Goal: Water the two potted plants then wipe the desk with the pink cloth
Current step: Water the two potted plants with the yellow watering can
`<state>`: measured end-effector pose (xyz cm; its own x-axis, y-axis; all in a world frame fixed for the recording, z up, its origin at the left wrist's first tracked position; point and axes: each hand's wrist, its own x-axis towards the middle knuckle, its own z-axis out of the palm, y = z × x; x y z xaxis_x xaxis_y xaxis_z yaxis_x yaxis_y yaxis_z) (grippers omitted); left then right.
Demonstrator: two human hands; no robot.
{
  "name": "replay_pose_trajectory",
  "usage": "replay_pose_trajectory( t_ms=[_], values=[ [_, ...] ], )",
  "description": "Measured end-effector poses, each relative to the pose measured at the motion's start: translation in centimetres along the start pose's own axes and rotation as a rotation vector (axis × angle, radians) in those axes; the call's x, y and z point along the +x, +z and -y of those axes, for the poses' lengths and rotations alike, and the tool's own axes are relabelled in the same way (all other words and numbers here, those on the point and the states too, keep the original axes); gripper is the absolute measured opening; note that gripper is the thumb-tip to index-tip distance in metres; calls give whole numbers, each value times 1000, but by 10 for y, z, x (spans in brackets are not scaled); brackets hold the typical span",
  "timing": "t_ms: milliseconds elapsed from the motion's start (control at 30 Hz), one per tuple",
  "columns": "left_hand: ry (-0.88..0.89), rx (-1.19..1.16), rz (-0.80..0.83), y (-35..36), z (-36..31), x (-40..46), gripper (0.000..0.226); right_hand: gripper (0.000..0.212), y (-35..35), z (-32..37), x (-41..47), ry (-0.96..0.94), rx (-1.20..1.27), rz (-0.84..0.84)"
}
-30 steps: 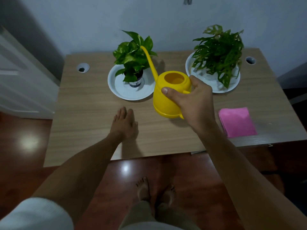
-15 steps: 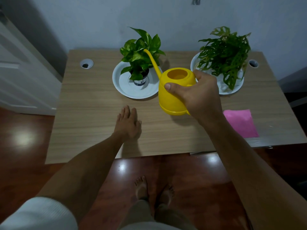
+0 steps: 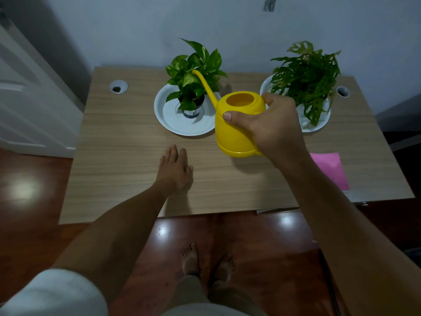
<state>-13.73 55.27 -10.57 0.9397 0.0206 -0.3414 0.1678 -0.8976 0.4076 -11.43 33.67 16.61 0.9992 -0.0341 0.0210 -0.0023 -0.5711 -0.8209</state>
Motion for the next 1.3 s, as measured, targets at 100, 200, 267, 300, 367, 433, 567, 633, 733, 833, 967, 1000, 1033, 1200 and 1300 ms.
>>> replay_pose_trajectory(
  t_ms=[100,200,267,300,367,433,567,633,733,833,967,1000,1033,1200,1300],
  values=[
    [-6,2,8,0,1,1,75,38,0,1,-2,12,-7,-5],
    [-5,-3,6,1,2,0,76,43,-1,-1,-3,39,-21,-9],
    [0,-4,6,1,2,0,76,50,-2,-3,-2,60,-34,-20],
    [1,-2,7,1,2,0,76,48,-2,-4,-2,61,-38,-26],
    [2,2,7,1,2,0,76,42,-3,-3,-2,54,-41,-31],
    [4,2,7,1,1,0,75,41,-3,-1,-1,62,-40,-30],
    [5,3,13,-1,2,-1,76,44,-3,4,2,69,-31,-41],
    [3,1,20,-1,3,-1,76,42,-3,7,4,63,-22,-49],
    [0,1,28,-1,2,-1,76,38,-3,14,6,64,-18,-45],
    [2,4,28,-2,3,0,76,33,-3,22,8,48,-5,-36],
    [4,0,30,-3,3,-1,77,41,-3,27,11,53,9,-48],
    [4,-5,26,-3,3,-1,77,42,-3,27,12,61,9,-50],
    [4,-8,23,-3,3,-1,77,43,-3,27,13,67,6,-53],
    [3,-12,23,-3,3,-2,76,44,-6,28,16,83,-6,-70],
    [9,-5,30,-4,3,-2,76,44,-7,28,16,83,-17,-71]
  ],
)
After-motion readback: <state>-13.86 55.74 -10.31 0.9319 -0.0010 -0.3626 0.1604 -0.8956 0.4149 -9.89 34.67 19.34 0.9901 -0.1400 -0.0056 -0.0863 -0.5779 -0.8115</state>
